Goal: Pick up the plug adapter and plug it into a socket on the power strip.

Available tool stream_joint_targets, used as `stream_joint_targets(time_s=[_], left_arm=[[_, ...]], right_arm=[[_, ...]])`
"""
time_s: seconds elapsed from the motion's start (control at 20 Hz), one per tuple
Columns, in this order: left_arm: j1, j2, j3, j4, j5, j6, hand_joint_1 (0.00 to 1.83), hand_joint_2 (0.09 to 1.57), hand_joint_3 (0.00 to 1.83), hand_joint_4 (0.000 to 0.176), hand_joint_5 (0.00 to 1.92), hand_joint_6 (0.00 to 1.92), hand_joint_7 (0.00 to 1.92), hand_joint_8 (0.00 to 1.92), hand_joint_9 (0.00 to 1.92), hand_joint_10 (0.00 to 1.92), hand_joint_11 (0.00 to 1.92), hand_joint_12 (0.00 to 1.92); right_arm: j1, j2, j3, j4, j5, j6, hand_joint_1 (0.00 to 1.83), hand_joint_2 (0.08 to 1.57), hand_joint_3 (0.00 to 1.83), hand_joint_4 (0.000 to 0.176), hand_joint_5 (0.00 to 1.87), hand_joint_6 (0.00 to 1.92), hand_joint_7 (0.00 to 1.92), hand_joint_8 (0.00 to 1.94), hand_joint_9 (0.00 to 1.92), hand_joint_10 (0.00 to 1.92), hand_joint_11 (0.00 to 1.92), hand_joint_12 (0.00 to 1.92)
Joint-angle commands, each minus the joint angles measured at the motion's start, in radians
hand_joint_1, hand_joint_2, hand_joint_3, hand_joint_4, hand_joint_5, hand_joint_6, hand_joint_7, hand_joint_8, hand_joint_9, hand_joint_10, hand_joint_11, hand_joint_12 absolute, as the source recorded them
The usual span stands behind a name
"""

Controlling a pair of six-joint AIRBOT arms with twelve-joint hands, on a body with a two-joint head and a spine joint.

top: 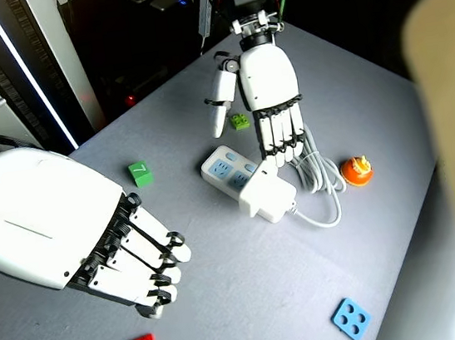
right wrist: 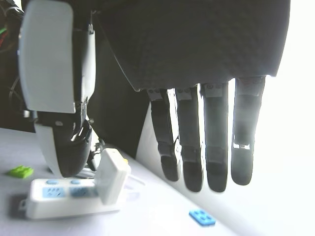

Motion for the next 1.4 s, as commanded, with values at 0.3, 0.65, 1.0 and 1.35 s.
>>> stream_joint_targets(time_s=[0.3, 0.65, 1.0, 1.35], left_arm=[[-0.078, 0.002, 0.078, 0.021, 0.003, 0.055, 0.32, 1.34, 0.00, 0.000, 0.78, 1.88, 0.91, 1.91, 0.95, 1.92, 0.93, 1.92], [-0.157, 0.002, 0.131, 0.021, 0.051, 0.119, 0.33, 1.43, 0.00, 0.000, 1.38, 1.92, 1.43, 1.92, 1.44, 1.92, 1.48, 1.92], [-0.215, 0.003, 0.204, 0.021, 0.110, 0.141, 0.44, 1.42, 0.00, 0.000, 1.33, 1.92, 1.40, 1.92, 1.44, 1.92, 1.51, 1.92], [-0.259, -0.011, 0.236, 0.020, 0.135, 0.156, 0.39, 1.45, 0.01, 0.000, 1.25, 1.92, 1.34, 1.92, 1.38, 1.92, 1.44, 1.92]], right_arm=[[-0.007, 0.005, -0.001, -0.039, 0.049, 0.037, 0.42, 1.29, 0.00, 0.000, 0.90, 1.92, 0.95, 1.94, 1.07, 1.92, 1.17, 1.92], [-0.014, 0.005, -0.012, -0.039, 0.058, 0.079, 0.29, 1.44, 0.01, 0.000, 1.17, 1.92, 1.31, 1.94, 1.46, 1.92, 1.64, 1.92], [-0.020, 0.006, -0.013, -0.039, 0.051, 0.073, 0.30, 1.46, 0.00, 0.000, 1.13, 1.92, 1.26, 1.94, 1.42, 1.92, 1.60, 1.92], [-0.032, 0.008, -0.021, -0.039, 0.042, 0.060, 0.32, 1.46, 0.00, 0.000, 1.11, 1.92, 1.24, 1.94, 1.39, 1.92, 1.58, 1.92]])
